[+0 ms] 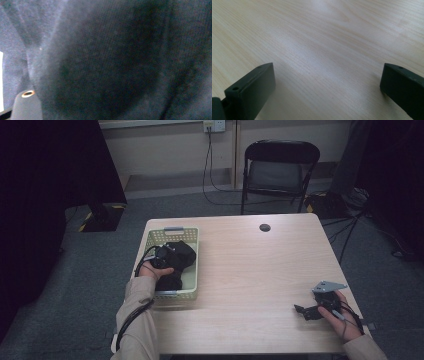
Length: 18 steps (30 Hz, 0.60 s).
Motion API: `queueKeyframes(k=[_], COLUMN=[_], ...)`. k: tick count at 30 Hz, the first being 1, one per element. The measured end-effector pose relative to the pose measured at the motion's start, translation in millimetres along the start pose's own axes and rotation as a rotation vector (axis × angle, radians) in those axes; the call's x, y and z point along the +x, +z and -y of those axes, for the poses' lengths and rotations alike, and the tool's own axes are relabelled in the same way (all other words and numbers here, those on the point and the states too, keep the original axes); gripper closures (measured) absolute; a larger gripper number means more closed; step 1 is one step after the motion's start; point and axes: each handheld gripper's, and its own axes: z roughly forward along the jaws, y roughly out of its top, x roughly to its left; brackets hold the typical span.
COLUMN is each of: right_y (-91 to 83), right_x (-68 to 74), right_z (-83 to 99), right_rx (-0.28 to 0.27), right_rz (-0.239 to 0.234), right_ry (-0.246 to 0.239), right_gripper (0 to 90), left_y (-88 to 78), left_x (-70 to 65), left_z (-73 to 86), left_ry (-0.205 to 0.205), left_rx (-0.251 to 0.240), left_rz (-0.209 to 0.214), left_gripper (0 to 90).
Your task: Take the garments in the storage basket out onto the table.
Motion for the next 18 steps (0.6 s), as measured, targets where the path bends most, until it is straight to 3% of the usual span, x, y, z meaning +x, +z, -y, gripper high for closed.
queueKeyframes(k=[3,6,9,14,18], right_y=[0.0,0.0,0.0,0.0,0.0], right_x=[0.0,0.0,0.0,0.0,0.0], right_z=[0.0,0.0,0.0,0.0,0.0], right_rx=[0.0,0.0,0.0,0.0,0.0], right_rz=[0.0,0.0,0.0,0.0,0.0], right_ry=[0.0,0.0,0.0,0.0,0.0], right_gripper=[0.0,0.0,0.0,0.0,0.0], left_y=[-0.9,-2.9,-4.7,-10.6,-16.5], left_x=[-1.9,-4.5,-9.8,-14.4,-18.1], left_z=[1.6,2.9,1.1,1.6,0.0], left_ry=[0.005,-0.034,-0.044,-0.062,-0.038], left_rx=[-0.014,-0.029,-0.017,-0.034,-0.06], left_rz=[-0.02,-0.049,-0.076,-0.113,-0.144], left_gripper=[27.1,38.5,48.6,57.1,59.6])
